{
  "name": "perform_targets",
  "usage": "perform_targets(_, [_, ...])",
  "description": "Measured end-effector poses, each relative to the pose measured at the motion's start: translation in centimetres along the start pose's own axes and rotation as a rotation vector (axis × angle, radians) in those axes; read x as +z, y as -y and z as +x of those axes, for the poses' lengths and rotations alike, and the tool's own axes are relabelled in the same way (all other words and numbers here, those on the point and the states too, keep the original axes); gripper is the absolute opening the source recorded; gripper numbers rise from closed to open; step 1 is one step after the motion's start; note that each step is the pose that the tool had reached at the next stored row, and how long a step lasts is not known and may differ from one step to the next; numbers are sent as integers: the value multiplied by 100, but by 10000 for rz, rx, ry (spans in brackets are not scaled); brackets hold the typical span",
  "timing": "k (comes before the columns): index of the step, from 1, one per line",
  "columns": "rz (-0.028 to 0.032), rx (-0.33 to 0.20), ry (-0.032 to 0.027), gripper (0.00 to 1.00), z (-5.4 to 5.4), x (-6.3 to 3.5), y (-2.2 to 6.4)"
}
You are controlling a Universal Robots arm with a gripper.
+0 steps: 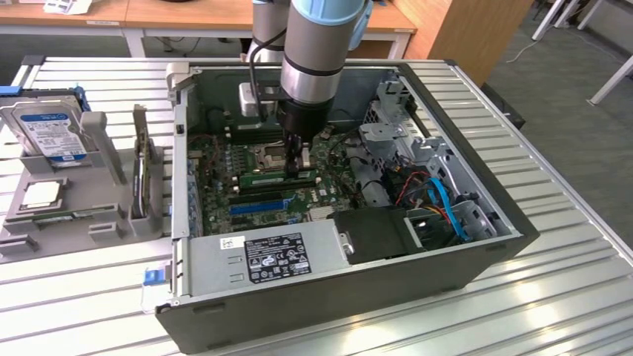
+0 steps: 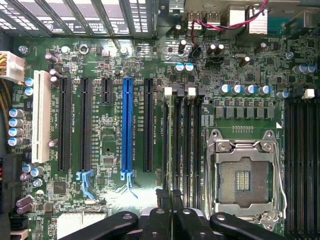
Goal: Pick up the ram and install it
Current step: 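Insert the ram into the slot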
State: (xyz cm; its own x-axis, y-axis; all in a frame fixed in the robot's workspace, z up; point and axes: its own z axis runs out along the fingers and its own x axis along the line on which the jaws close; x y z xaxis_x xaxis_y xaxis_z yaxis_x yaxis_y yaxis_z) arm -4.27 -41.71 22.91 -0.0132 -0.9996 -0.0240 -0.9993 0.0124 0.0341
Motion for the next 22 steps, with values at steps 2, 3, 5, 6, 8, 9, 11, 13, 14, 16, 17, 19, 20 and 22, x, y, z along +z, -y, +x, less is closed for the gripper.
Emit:
perform_targets(2, [0, -20, -1, 12, 0, 0, 0])
perform_targets(3, [0, -21, 0, 12, 0, 0, 0])
perform_targets(5, [-1, -21, -1, 12, 0, 0, 0])
perform_targets(6, [0, -21, 0, 12, 0, 2, 0])
perform_targets(8, [1, -21, 2, 12, 0, 7, 0])
perform_targets(9, [0, -21, 0, 12, 0, 9, 0])
perform_targets(11, [-1, -21, -2, 12, 0, 11, 1])
perform_targets(13, [-1, -21, -1, 12, 1, 14, 0])
perform_targets(14, [-1, -21, 0, 12, 0, 15, 1])
perform_targets(16, [0, -21, -1, 12, 1, 18, 1])
perform_targets(17, [0, -21, 0, 12, 1, 21, 1])
perform_targets(19, [0, -21, -1, 12, 1, 26, 1])
perform_targets(20, [-1, -21, 0, 12, 1, 28, 1])
perform_targets(22, [0, -21, 0, 12, 1, 33, 1])
